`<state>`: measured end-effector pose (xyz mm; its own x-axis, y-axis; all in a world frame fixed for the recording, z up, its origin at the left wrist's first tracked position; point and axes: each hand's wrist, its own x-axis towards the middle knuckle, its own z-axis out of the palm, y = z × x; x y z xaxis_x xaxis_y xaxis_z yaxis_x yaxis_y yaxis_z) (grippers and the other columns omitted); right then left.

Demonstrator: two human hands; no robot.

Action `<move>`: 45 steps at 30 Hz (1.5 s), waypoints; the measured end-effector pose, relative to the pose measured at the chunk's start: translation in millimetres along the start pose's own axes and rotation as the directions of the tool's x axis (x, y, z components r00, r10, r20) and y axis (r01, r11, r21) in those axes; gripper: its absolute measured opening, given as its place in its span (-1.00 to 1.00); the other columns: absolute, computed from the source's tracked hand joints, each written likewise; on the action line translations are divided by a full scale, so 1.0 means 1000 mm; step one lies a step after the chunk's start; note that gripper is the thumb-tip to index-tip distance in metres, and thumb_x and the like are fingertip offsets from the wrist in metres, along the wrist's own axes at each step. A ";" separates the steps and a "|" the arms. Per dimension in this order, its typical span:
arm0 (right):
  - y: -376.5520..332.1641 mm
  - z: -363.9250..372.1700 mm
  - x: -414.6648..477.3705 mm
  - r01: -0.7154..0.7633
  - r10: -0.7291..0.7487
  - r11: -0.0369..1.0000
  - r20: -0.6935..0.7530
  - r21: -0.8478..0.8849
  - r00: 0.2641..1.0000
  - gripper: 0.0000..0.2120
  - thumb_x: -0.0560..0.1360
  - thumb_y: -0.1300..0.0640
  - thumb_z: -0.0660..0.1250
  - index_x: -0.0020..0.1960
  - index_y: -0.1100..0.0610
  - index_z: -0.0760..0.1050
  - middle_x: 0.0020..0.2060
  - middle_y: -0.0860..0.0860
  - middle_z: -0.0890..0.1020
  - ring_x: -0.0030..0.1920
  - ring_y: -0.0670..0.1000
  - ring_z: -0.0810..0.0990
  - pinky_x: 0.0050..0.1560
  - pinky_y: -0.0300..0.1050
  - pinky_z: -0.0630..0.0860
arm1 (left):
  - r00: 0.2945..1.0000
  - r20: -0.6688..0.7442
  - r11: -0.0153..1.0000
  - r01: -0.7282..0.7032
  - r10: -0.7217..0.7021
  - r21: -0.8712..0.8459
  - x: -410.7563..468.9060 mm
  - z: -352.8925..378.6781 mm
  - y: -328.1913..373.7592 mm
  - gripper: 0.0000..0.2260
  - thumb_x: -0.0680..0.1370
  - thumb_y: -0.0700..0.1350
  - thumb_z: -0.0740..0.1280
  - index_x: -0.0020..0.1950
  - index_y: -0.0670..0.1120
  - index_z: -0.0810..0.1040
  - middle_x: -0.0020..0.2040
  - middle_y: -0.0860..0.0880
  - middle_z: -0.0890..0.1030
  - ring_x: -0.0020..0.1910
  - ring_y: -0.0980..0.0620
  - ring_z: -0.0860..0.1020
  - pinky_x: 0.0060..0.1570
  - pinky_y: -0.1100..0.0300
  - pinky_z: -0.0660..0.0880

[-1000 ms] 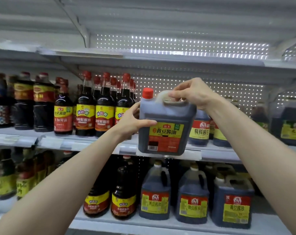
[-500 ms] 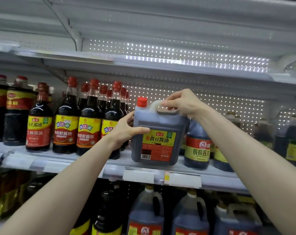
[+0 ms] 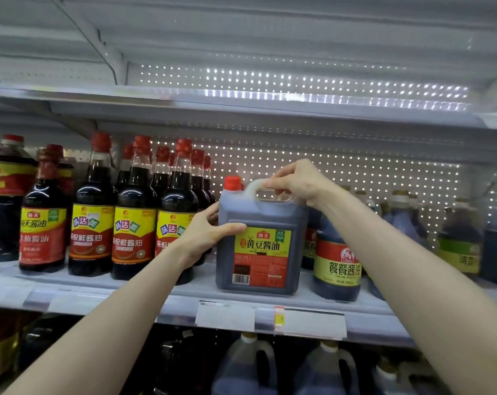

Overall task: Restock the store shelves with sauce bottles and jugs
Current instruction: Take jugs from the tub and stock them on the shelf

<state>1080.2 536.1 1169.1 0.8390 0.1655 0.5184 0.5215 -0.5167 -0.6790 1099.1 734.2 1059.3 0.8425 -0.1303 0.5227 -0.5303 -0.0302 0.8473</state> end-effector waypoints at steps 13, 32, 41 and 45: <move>0.037 0.018 0.006 -0.007 0.017 0.992 -0.078 0.128 0.997 -0.56 0.49 -0.06 0.40 0.29 0.12 0.49 0.10 0.01 0.60 0.16 0.04 0.53 0.14 -0.11 0.42 | 0.997 -0.076 0.994 0.005 -0.014 -0.112 -0.002 0.025 -0.025 -0.50 0.41 0.13 0.36 0.33 0.13 0.39 0.04 0.01 0.68 -0.02 0.05 0.67 -0.11 0.19 0.59; 0.118 0.083 -0.060 -0.024 0.131 0.863 -0.178 0.504 0.975 -0.41 0.55 -0.13 0.23 0.52 -0.05 0.13 0.29 -0.01 0.51 0.15 -0.07 0.55 -0.12 -0.29 0.51 | 0.992 -0.070 0.992 0.097 -0.103 -0.080 -0.011 0.030 -0.045 -0.50 0.56 0.15 0.23 0.43 -0.02 0.23 0.12 -0.04 0.61 0.03 0.05 0.62 -0.13 0.25 0.52; 0.125 0.086 -0.058 -0.038 0.142 0.872 -0.178 0.488 0.974 -0.43 0.51 -0.19 0.23 0.47 -0.07 0.22 0.18 -0.04 0.57 0.08 -0.07 0.60 0.01 -0.13 0.56 | 0.989 -0.121 0.993 0.076 -0.087 -0.093 -0.014 0.034 -0.045 -0.50 0.57 0.10 0.25 0.43 -0.04 0.21 0.13 -0.06 0.59 -0.01 0.07 0.62 -0.20 0.28 0.53; 0.126 0.086 -0.055 -0.054 0.155 0.871 -0.169 0.488 0.973 -0.47 0.54 -0.17 0.21 0.46 -0.06 0.23 0.15 -0.05 0.58 0.05 -0.09 0.60 -0.09 -0.21 0.54 | 0.990 -0.124 0.994 0.049 -0.061 -0.100 -0.014 0.033 -0.046 -0.50 0.54 0.10 0.27 0.41 -0.02 0.23 0.13 -0.06 0.59 0.02 0.03 0.63 -0.13 0.21 0.56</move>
<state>1113.5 534.2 1010.0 0.8710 -0.0611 0.4875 0.4852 -0.0495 -0.8730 1108.3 705.2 1009.6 0.8786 -0.0038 0.4775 -0.4764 0.0628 0.8770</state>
